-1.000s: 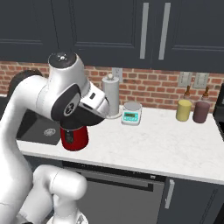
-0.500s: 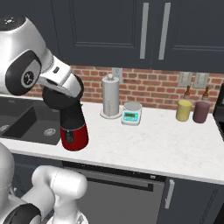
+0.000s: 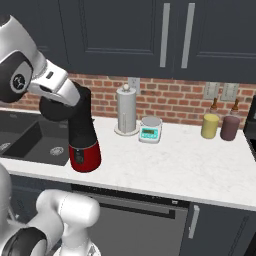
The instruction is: Close the lid blender by securely placing the lid on top.
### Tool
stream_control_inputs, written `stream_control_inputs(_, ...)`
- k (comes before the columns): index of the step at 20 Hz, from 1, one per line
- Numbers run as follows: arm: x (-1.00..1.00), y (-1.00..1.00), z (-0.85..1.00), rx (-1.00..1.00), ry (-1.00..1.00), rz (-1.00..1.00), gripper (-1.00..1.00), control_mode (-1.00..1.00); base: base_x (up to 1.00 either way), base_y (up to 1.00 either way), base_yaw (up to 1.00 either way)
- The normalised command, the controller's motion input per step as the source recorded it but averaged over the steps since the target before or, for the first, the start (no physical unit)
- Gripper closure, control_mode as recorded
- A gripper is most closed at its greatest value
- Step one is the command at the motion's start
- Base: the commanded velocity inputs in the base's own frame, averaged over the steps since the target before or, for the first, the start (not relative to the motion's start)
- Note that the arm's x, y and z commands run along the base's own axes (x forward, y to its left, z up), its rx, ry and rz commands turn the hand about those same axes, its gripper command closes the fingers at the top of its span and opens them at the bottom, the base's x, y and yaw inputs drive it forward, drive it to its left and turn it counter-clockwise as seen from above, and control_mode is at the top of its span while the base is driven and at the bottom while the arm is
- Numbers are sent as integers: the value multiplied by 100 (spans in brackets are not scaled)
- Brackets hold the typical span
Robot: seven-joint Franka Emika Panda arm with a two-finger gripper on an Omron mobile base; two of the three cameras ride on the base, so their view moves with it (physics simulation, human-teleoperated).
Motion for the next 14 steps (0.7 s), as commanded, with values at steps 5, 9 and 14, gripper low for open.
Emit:
stream_control_inputs(5,44,45,3,-11,6,1,100,-100,0,0,0)
stream_control_inputs(9,46,42,2,-13,10,0,100,-100,0,0,0)
stream_control_inputs(14,58,24,0,-9,18,0,100,-100,0,0,0)
